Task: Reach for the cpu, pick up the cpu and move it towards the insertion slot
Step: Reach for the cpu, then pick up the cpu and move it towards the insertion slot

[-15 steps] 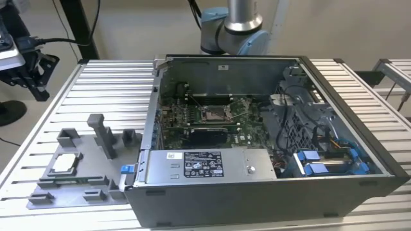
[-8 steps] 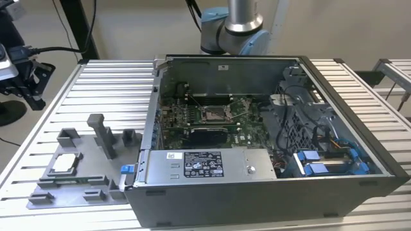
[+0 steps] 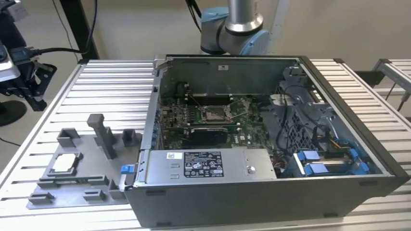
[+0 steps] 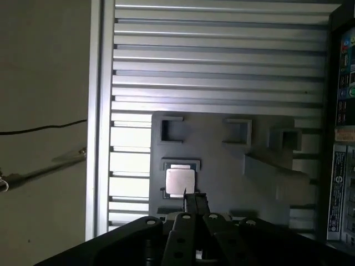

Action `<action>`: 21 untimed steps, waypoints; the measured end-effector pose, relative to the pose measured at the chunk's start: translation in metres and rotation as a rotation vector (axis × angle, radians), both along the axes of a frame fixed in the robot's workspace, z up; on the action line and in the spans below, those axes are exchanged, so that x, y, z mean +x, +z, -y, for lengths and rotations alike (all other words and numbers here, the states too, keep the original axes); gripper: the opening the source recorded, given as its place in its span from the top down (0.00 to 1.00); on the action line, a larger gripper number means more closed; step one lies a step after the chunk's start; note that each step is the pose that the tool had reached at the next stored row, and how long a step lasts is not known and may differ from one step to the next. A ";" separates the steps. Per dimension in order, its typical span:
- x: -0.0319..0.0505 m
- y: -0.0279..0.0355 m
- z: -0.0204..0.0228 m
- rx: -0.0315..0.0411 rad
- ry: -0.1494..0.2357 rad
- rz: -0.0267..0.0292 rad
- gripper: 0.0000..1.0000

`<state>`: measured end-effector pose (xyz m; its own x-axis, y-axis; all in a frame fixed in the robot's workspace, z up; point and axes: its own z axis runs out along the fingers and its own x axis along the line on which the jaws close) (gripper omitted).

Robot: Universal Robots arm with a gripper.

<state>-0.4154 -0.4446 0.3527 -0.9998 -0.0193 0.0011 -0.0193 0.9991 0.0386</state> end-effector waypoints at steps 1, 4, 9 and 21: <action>0.0000 0.0000 0.0000 0.0000 0.000 0.0000 1.00; 0.0000 0.0000 0.0000 0.0000 0.000 0.0000 1.00; 0.0000 0.0000 0.0000 0.0000 0.000 0.0000 0.00; -0.0001 -0.0046 0.0001 -0.0001 0.002 0.0000 0.00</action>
